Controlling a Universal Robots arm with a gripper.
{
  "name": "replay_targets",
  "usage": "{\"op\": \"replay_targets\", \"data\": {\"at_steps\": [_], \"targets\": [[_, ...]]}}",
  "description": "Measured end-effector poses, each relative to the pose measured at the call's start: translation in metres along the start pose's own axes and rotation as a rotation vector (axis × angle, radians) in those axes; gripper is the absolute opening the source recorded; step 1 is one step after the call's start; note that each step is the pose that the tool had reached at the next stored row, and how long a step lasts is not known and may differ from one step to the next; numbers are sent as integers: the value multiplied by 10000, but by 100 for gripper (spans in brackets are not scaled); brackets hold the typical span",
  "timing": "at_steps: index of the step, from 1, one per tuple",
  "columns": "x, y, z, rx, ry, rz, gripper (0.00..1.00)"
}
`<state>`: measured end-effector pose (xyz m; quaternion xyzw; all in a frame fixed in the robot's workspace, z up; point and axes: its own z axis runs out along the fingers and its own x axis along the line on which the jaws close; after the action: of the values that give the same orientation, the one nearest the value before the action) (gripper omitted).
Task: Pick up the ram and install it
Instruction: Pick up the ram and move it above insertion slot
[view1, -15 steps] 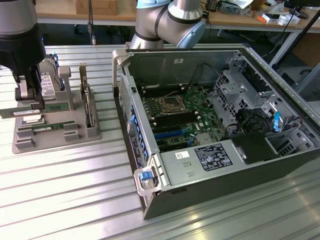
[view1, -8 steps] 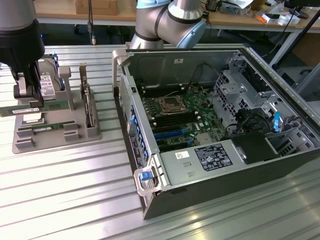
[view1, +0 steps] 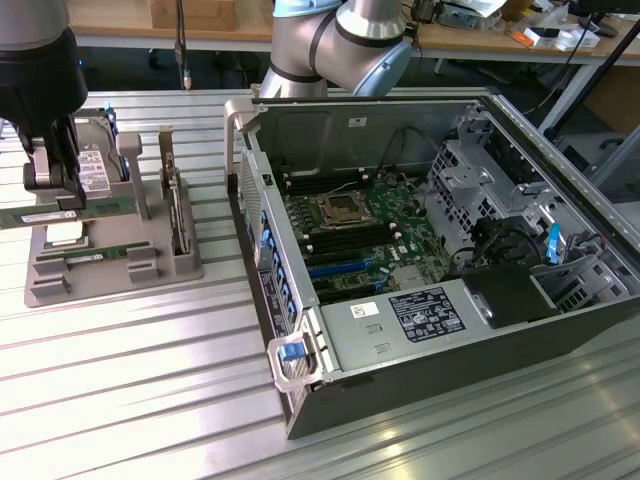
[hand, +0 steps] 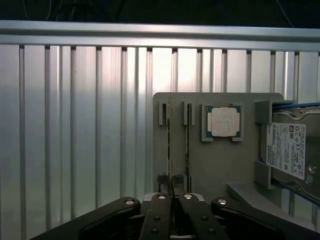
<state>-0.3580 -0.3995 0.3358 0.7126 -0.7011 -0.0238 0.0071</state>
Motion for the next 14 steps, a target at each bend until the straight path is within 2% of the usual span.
{"op": "replay_targets", "data": {"at_steps": [14], "targets": [[-4,7,-174,-1,0,0,12]]}}
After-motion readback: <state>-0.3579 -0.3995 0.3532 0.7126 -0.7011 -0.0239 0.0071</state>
